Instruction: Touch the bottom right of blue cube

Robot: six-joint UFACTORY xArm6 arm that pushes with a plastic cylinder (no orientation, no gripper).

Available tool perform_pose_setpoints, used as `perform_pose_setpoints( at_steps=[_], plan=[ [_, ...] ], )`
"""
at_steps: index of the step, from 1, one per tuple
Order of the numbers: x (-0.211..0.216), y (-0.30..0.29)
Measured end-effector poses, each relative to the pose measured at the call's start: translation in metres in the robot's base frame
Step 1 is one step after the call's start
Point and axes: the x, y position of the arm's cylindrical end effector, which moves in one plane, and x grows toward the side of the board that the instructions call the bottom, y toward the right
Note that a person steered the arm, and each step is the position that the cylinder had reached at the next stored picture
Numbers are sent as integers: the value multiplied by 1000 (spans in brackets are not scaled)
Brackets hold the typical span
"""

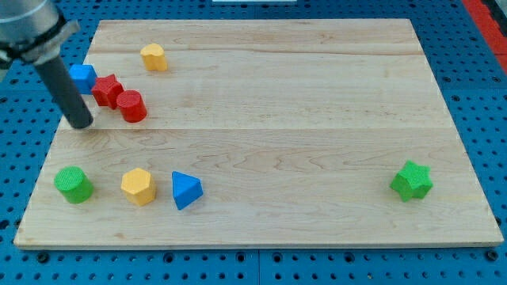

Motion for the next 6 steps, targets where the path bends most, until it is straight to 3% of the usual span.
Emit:
perform_pose_setpoints(
  at_steps=[1,2,4,5,6],
  plan=[
    [-41,58],
    [-45,124],
    [-48,-3],
    [-11,25],
    [-19,120]
  ],
)
